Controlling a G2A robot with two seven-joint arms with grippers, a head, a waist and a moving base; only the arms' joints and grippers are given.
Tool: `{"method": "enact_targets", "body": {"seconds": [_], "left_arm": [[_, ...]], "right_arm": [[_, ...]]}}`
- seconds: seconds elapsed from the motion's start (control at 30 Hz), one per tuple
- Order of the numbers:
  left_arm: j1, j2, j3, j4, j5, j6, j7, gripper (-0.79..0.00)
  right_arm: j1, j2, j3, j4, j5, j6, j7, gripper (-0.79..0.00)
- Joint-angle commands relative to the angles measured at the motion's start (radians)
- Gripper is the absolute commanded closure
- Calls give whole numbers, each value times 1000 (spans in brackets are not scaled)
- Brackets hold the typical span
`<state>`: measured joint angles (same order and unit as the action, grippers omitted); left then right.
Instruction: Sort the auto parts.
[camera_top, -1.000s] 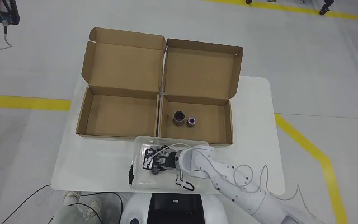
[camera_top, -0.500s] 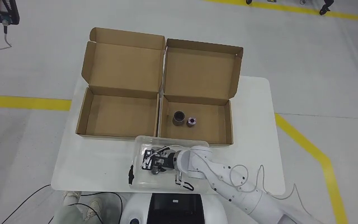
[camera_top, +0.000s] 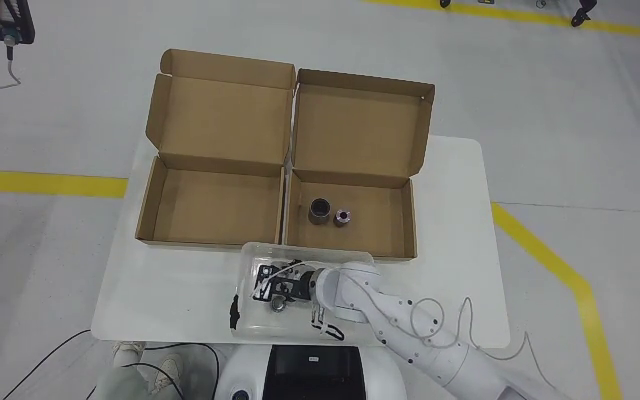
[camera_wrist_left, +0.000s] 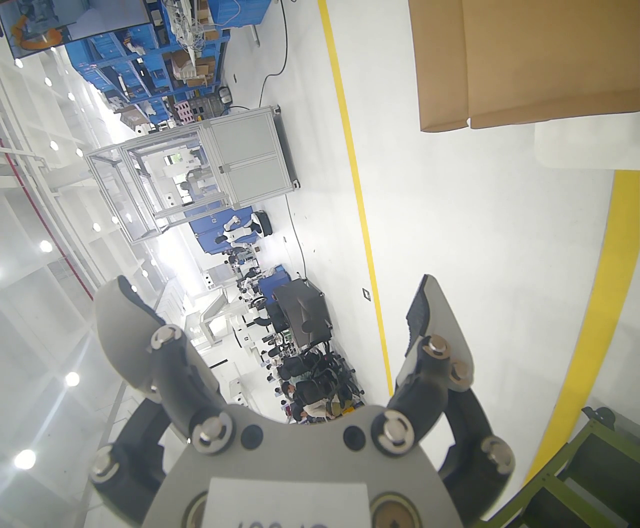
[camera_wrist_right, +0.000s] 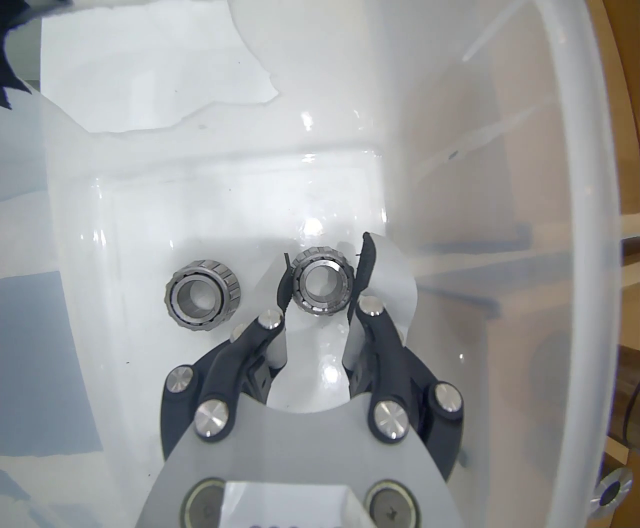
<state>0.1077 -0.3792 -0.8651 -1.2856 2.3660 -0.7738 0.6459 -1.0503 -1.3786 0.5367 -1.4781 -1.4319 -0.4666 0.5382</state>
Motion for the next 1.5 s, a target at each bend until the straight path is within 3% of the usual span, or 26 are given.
{"method": "enact_targets", "body": {"seconds": [0.0,0.2,0.57,0.9,1.2,1.47], "left_arm": [[0,0,0,0,0,0,0,-785],[0,0,0,0,0,0,0,-785],[0,0,0,0,0,0,0,-785],[0,0,0,0,0,0,0,-785],[0,0,0,0,0,0,0,-785],[0,0,0,0,0,0,0,-785]], "right_arm": [[-9,4,7,-18,-15,-4,-20,0],[-49,26,46,-61,-46,-39,-120,0],[-88,57,143,-15,26,-174,-488,0],[-10,39,134,71,47,-271,-760,0],[107,4,132,96,126,-296,-838,0],[156,-5,166,53,92,-291,-1006,0]]}}
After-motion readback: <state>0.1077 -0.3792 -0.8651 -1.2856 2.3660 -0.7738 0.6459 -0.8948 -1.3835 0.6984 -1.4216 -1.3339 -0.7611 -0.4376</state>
